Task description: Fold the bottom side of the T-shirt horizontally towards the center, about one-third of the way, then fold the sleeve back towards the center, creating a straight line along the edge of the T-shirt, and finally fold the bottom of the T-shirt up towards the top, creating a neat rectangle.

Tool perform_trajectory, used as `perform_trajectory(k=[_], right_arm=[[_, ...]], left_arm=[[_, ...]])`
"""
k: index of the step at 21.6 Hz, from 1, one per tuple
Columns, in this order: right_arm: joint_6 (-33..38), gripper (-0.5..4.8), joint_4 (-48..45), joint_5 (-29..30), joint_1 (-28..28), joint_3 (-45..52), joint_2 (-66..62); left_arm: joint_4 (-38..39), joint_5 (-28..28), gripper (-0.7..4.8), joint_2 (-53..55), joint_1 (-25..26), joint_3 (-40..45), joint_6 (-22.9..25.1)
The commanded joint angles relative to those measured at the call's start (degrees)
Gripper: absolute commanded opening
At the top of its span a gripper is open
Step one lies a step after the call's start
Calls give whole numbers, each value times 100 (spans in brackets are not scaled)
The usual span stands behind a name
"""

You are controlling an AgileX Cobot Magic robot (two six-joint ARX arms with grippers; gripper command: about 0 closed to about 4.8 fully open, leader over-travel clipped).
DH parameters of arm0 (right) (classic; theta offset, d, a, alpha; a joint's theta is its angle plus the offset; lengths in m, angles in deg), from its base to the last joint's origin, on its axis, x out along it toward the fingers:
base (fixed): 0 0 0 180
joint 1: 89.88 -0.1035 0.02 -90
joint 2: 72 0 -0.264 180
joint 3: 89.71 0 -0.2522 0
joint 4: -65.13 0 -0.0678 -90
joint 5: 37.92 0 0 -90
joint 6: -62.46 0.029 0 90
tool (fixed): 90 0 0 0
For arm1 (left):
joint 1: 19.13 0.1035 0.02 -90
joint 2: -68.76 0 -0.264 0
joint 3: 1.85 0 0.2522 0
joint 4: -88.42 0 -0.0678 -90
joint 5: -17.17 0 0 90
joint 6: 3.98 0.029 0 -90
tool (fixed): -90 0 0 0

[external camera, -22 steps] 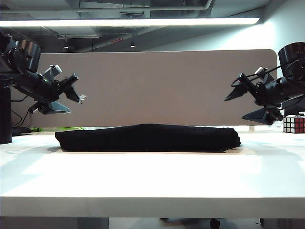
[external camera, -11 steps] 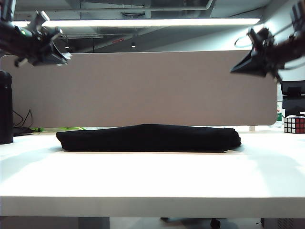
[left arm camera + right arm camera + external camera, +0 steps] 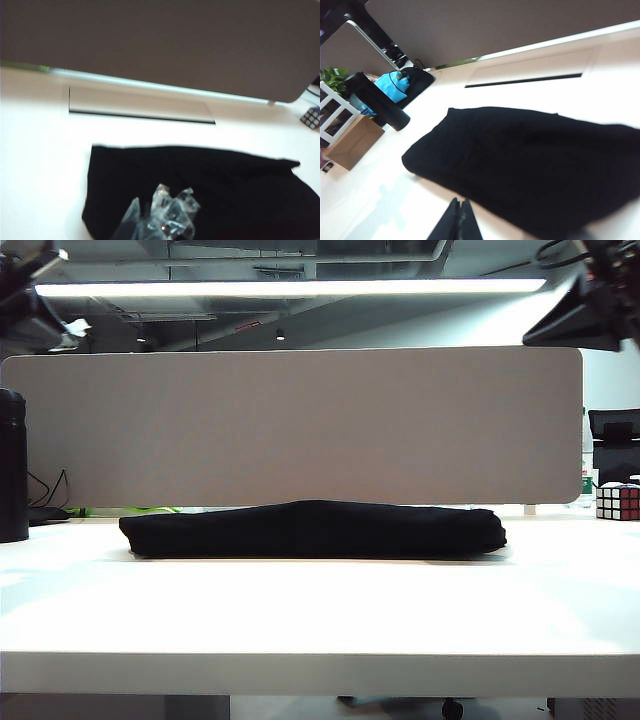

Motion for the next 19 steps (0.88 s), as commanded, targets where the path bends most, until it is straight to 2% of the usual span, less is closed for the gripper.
perform_trajectory(k=[1, 4, 7, 11, 13, 15, 16, 19], right_arm=[[-42, -9, -131, -304, -101, 970, 750], [-85, -9, -116, -678, -262, 1976, 1668], [-238, -9, 39, -1425, -474, 2879, 2846], [-339, -9, 387, -1864, -560, 3471, 4000], [-560, -9, 765, -2214, -584, 3676, 4688], [-612, -9, 957, -2293, -586, 3770, 5025], [-669, -9, 1119, -2546, -584, 3836, 5213], [-728, -9, 1412, -2892, -627, 4087, 5829]], left_arm=[[-31, -20, -6, -1019, -33, 981, -13], [448, 245, -6, -2308, -363, 1853, 55], [1093, 1084, -6, -3974, -896, 2682, 140], [1696, 1836, -6, -5904, -1394, 3403, 42], [2461, 2087, -6, -7060, -1502, 3635, -39], [2889, 2210, -6, -7396, -1499, 3668, -42], [3130, 2146, -6, -7368, -1488, 3661, -39], [3086, 2173, -6, -7357, -1539, 3764, 15]])
